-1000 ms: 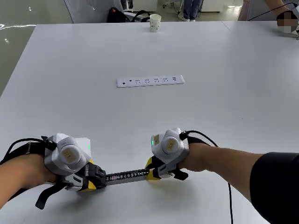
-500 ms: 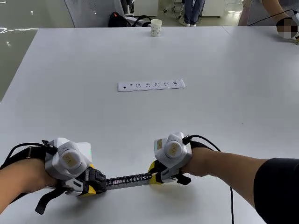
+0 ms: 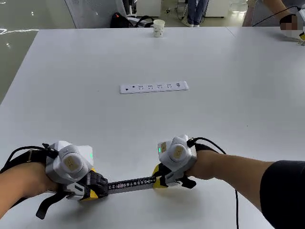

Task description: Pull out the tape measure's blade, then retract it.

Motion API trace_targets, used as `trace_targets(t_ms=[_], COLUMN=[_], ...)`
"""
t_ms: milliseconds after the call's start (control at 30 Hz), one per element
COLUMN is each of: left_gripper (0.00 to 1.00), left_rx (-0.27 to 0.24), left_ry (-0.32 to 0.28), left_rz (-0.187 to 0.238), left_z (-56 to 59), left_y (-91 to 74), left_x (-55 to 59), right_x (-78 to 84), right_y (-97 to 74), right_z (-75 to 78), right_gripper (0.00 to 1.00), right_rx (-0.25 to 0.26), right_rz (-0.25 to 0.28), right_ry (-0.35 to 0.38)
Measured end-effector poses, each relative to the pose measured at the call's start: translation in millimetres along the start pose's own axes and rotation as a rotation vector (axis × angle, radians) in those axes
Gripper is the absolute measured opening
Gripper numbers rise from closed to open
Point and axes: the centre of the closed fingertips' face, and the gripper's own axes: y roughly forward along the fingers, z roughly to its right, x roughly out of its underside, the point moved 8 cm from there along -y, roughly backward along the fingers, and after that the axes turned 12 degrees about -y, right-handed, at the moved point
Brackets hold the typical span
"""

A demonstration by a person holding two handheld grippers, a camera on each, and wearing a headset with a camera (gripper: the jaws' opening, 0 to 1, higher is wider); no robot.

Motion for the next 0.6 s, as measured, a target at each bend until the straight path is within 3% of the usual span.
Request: trace_targets(t_ms=[600], left_gripper=[0.33], left_rx=[-0.001], left_ry=[0.0], left_rz=[0.001], left_z=[-0.2], left_y=[0.9], left_x=[-0.1], right_x=[5.5], right_y=[-2.4], right_z=[0.0], right_gripper=[0.09], right_rx=[-0.001], right_rz=[-0.005], right_ry=[0.004])
